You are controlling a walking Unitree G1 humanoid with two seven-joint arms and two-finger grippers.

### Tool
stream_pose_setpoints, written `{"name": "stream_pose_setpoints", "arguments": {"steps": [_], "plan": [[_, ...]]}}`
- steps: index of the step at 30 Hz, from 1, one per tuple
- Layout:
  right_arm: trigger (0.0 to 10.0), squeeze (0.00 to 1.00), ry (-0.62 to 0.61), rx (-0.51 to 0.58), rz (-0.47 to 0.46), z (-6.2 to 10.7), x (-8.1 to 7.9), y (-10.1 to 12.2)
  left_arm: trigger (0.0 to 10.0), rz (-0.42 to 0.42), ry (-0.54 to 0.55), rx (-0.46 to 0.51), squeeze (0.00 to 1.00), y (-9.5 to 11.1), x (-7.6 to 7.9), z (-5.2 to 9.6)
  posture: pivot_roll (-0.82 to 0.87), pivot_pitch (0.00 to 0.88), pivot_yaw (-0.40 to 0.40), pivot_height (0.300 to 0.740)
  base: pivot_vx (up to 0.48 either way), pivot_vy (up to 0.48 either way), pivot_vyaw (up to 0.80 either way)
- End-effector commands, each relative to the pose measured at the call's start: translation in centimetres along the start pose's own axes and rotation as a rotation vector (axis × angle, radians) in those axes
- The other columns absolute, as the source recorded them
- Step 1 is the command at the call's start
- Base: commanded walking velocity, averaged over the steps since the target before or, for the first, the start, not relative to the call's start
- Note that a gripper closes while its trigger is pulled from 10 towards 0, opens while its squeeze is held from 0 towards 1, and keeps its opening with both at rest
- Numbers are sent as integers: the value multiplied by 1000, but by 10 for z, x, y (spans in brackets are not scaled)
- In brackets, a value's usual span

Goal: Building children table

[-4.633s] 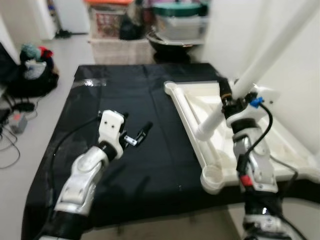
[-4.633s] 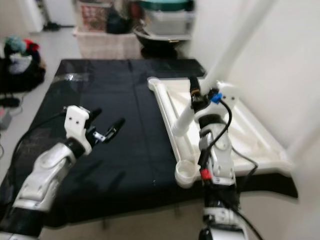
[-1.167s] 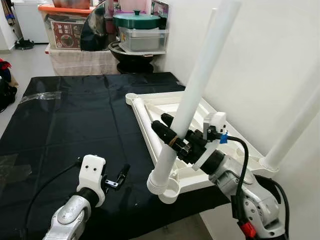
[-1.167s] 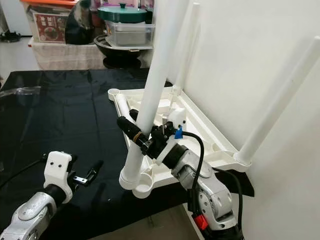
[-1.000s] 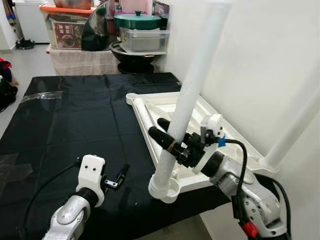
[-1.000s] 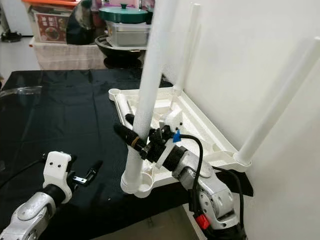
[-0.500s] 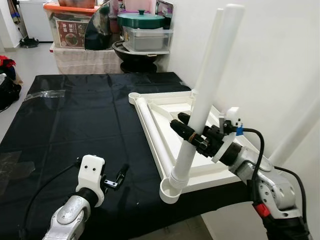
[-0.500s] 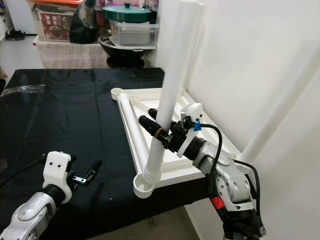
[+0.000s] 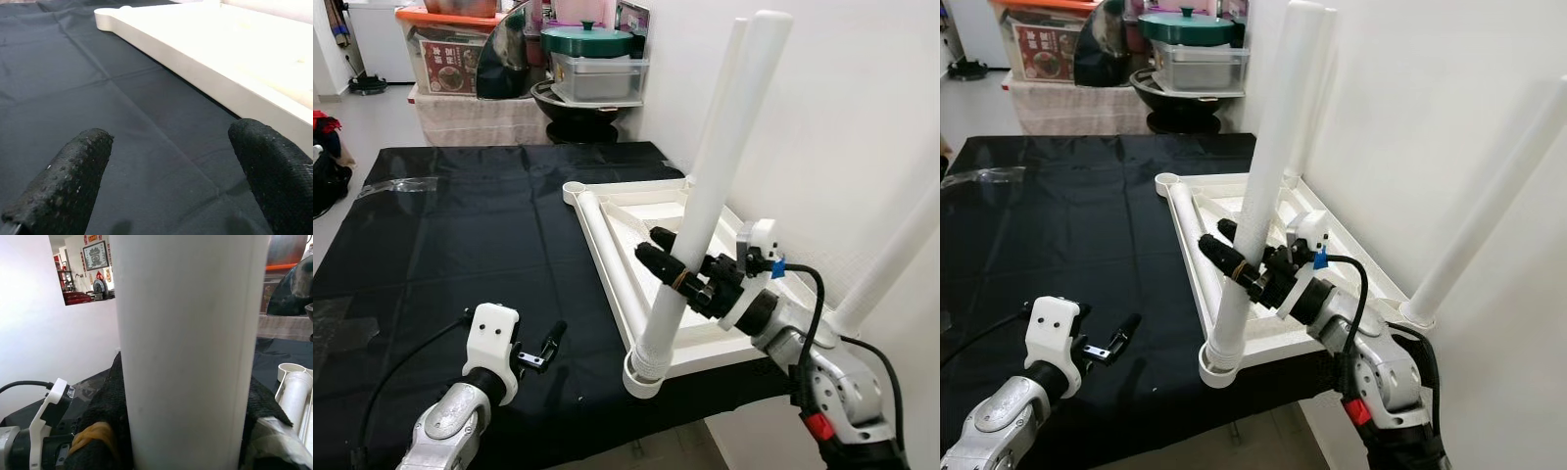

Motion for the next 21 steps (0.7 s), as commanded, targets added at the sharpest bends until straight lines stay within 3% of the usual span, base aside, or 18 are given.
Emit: {"name": "stream_pose_setpoints", "arguments": {"steps": [1, 21], "plan": [[0, 0, 29, -30, -55, 0, -9, -13, 10000, 12, -9, -28, 0, -7, 3, -1, 108, 0, -96, 740, 0, 0, 0], [0, 0, 74, -45, -48, -5, -22, -21, 10000, 18, -7, -22, 0, -7, 3, -3, 120, 0, -107, 740, 0, 0, 0]]}}
Point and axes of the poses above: a point about 5 cm out from each wrist's last joint towards the gripper, its own z axis pointing back from the gripper into the wrist, its own y axis along the axis of the wrist's last joint, x = y × z, the point moved 4 cm from there along -z, pointing out of the wrist towards the gripper, and after that the axes turned 12 degrees about z, right-handed, at the moved point
